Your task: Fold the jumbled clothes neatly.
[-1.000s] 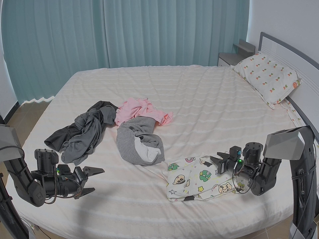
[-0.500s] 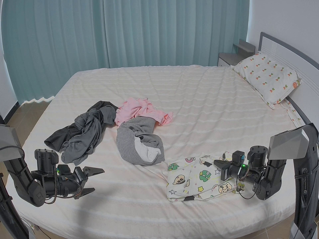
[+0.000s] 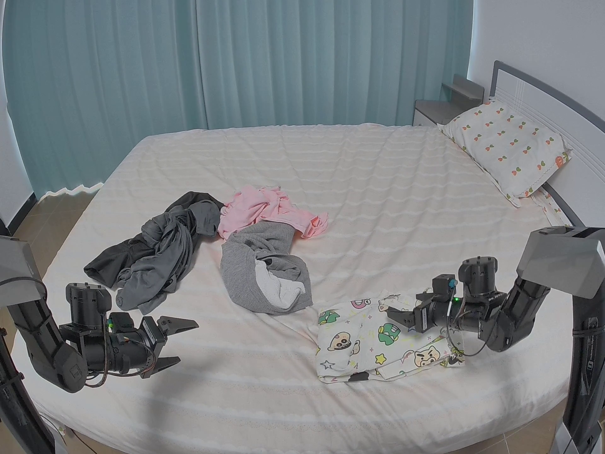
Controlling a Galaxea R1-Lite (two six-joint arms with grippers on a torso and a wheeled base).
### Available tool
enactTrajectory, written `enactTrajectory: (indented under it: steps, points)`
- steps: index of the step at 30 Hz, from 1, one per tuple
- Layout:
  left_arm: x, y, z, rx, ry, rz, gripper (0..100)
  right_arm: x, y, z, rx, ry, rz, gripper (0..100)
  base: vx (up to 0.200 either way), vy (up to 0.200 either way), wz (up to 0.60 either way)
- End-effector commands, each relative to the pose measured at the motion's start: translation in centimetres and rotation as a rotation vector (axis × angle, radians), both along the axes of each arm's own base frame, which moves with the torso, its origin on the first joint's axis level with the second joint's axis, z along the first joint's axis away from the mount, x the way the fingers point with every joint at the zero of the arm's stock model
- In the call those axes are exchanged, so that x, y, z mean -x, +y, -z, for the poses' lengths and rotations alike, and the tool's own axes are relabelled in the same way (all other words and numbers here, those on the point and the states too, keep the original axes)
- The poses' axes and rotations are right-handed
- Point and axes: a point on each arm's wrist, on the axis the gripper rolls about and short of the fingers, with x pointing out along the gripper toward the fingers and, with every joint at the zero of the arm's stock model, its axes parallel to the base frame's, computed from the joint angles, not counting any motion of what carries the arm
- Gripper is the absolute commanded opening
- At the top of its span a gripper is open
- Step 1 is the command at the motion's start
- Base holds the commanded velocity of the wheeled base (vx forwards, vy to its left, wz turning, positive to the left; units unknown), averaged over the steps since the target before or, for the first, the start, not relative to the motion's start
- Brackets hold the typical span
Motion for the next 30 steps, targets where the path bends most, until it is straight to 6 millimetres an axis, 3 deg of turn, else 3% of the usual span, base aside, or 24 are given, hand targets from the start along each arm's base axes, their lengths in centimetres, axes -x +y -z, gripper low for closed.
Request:
enactTrajectory:
  steps: [1,18,19,26,30]
  points:
    - [0.0,0.0,0.0,-0.001,-0.001,0.000,100,-2.4,0.7,-3.6,-0.009,-0.092,-0.025,100,0.000,0.000,0.00]
    - [0.0,0.0,0.1,-0.001,0.002,0.002,100,-2.5,0.7,-0.1,0.017,0.072,-0.101,100,0.000,0.000,0.00]
    - [0.0,0.0,0.0,-0.001,0.001,0.002,100,-2.4,0.6,0.0,0.017,0.080,-0.104,0,0.000,0.000,0.00]
    - [0.0,0.0,0.0,-0.001,0.001,0.002,100,-1.8,0.5,0.3,0.009,0.110,-0.120,0,0.000,0.000,0.00]
    - [0.0,0.0,0.0,-0.001,0.001,0.002,100,-1.4,0.2,-0.8,0.003,0.097,-0.117,0,0.000,0.000,0.00]
